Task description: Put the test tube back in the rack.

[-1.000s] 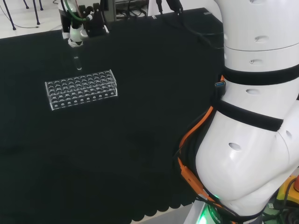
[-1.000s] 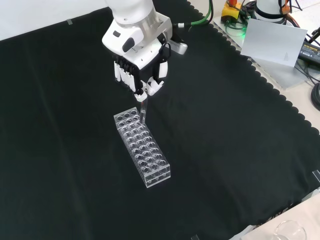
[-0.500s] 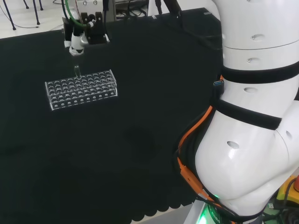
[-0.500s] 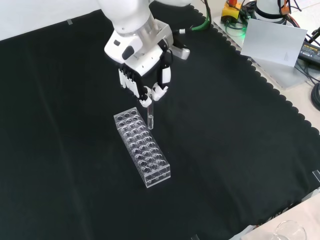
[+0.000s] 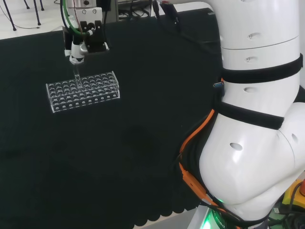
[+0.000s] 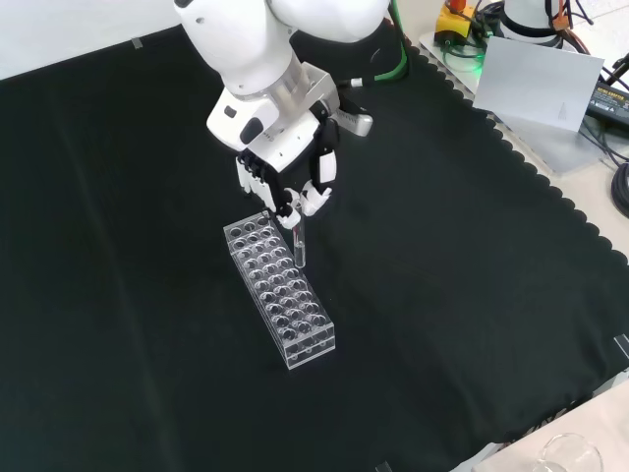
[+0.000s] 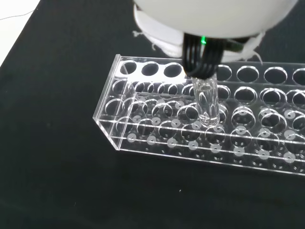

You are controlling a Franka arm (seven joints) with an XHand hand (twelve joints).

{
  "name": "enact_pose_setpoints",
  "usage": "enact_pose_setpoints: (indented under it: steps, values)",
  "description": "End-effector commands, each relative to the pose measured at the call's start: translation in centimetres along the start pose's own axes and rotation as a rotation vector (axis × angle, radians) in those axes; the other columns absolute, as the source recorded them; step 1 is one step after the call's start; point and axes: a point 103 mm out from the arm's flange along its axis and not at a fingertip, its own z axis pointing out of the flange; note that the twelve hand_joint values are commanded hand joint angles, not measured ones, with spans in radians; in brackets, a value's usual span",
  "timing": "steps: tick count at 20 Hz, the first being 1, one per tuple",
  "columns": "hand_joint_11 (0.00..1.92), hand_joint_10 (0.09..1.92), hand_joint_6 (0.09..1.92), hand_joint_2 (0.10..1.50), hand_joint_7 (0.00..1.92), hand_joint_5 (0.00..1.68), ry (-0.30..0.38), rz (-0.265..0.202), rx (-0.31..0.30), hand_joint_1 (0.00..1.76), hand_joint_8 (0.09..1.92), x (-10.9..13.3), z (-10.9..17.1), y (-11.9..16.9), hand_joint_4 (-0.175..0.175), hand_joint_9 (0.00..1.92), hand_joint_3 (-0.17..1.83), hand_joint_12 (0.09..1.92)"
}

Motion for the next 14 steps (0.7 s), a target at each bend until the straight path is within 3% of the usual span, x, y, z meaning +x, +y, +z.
enact_pose_setpoints:
  steps: [1, 14]
  values:
    - [1.10, 0.57, 0.20, 0.57, 1.44, 1.40, -0.013, 0.011, -0.012, 1.44, 0.70, -0.2, -0.1, 0.8, -0.175, 1.33, 0.73, 1.23]
    - [1.10, 0.57, 0.20, 0.57, 1.44, 1.40, -0.020, 0.021, 0.016, 1.44, 0.70, -1.0, 1.1, 1.4, -0.175, 1.33, 0.72, 1.23]
